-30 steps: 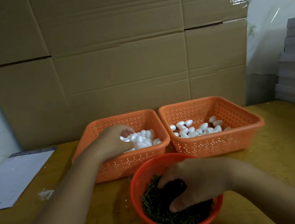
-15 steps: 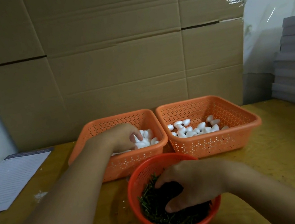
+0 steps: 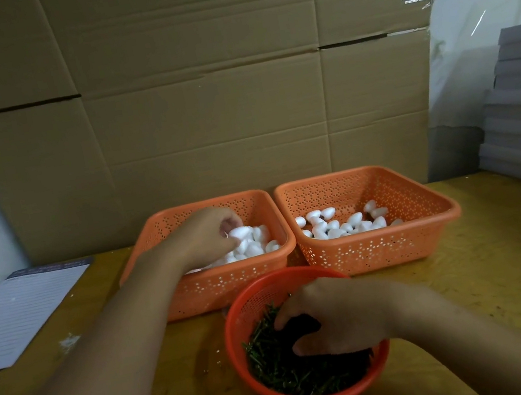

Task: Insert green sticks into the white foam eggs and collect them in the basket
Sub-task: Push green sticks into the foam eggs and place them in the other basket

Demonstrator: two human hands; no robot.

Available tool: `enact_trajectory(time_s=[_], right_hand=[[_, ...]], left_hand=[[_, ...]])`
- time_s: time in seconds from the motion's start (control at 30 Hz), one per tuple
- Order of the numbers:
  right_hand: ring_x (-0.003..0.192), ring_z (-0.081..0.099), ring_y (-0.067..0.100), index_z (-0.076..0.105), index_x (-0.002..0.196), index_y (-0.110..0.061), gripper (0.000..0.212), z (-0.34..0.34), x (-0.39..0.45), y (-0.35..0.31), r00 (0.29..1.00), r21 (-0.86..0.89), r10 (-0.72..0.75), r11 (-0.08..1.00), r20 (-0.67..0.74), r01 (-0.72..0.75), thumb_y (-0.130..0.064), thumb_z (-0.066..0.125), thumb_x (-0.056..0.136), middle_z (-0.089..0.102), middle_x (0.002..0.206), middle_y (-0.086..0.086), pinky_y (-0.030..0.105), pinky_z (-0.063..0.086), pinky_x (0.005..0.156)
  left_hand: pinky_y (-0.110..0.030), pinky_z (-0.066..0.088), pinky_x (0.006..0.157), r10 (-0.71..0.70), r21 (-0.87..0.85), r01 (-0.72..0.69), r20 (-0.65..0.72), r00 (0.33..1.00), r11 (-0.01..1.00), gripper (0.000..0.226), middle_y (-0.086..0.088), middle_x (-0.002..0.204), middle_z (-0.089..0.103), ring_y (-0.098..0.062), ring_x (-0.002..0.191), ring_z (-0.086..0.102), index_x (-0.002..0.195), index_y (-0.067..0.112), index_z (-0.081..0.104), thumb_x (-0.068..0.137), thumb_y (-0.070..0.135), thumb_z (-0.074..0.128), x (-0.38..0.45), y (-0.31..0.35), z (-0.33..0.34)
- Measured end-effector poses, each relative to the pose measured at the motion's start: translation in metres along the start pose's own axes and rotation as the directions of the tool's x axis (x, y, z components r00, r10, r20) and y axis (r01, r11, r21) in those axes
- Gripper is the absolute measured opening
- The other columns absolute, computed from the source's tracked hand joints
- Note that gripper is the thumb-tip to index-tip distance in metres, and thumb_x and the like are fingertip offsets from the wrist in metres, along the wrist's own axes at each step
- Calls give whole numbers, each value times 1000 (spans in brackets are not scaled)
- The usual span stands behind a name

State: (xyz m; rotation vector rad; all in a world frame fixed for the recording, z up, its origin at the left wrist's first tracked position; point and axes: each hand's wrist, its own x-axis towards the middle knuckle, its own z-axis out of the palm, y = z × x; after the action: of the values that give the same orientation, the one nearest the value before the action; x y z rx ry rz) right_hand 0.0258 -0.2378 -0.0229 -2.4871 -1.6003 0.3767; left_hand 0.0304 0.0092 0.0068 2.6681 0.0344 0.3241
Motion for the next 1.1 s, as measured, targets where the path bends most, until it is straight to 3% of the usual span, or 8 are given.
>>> enact_trajectory(time_s=[0.1, 0.17, 0.3, 0.43, 0.57, 0.73, 0.93, 1.1], right_hand=[[119, 55, 9, 63, 128, -31, 33, 5, 3, 3, 996, 14, -6, 1000, -88, 7, -31, 64, 95, 60, 132, -11, 34, 47, 100], [115, 57, 6, 66, 121, -31, 28, 7, 5, 5, 992, 40, -11, 999, -124, 16, -29, 66, 93, 62, 127, -13, 32, 48, 98], [111, 57, 3, 70, 115, -32, 23, 10, 7, 6, 984, 65, -21, 997, -176, 33, -27, 66, 93, 63, 124, -15, 24, 47, 93], [109, 59, 4, 72, 111, -28, 23, 12, 9, 6, 974, 85, -27, 995, -224, 48, -18, 64, 92, 67, 120, -13, 25, 49, 95], [101, 62, 3, 74, 110, -20, 30, 13, 11, 3, 936, 98, -36, 992, -351, 75, -2, 59, 91, 71, 112, -8, 14, 48, 89], [94, 61, 5, 72, 105, -15, 35, 13, 12, 0, 877, 154, -8, 984, -480, 93, 8, 56, 83, 70, 103, -4, 16, 48, 84], [85, 57, 3, 73, 101, -15, 31, 10, 12, 0, 825, 204, 71, 977, -560, 54, 7, 59, 84, 65, 94, -8, 9, 44, 76], [96, 59, 16, 73, 114, -11, 36, 8, 12, 2, 840, 155, 62, 988, -539, 26, 6, 53, 90, 62, 109, 5, 16, 43, 82]], left_hand=[[-6, 46, 76, 21, -150, -46, -163, 986, 988, 13, 16, 99, 70, 6, 91, 63, 99, 32, 71, 90, 23, 71, -12, 5, -4], [1, 40, 72, 22, -217, -75, -234, 972, 973, 16, 17, 103, 67, 12, 94, 60, 99, 34, 71, 89, 21, 72, -20, 10, -7], [-16, 48, 86, 36, -347, -132, -269, 963, 929, 26, 13, 113, 63, 1, 102, 64, 100, 35, 71, 88, 12, 71, -40, 20, -9], [-20, 56, 81, 95, -419, -184, -224, 970, 889, 33, 7, 112, 67, -6, 100, 68, 100, 32, 72, 84, 3, 74, -62, 31, -6], [-27, 56, 85, 96, -419, -156, -161, 982, 894, 32, 6, 114, 66, -6, 101, 67, 101, 32, 72, 86, 3, 73, -75, 33, 0], [-23, 55, 83, 50, -507, -111, -133, 990, 855, 27, 12, 111, 72, -3, 97, 69, 102, 32, 72, 89, 8, 73, -80, 30, 12], [-28, 53, 93, 32, -455, -76, -104, 994, 887, 17, 17, 107, 73, -1, 98, 69, 103, 35, 71, 90, 25, 74, -78, 26, 19], [-26, 48, 88, 13, -437, -53, -95, 995, 898, 17, 17, 93, 75, 2, 93, 68, 103, 40, 70, 87, 44, 69, -77, 26, 21]])
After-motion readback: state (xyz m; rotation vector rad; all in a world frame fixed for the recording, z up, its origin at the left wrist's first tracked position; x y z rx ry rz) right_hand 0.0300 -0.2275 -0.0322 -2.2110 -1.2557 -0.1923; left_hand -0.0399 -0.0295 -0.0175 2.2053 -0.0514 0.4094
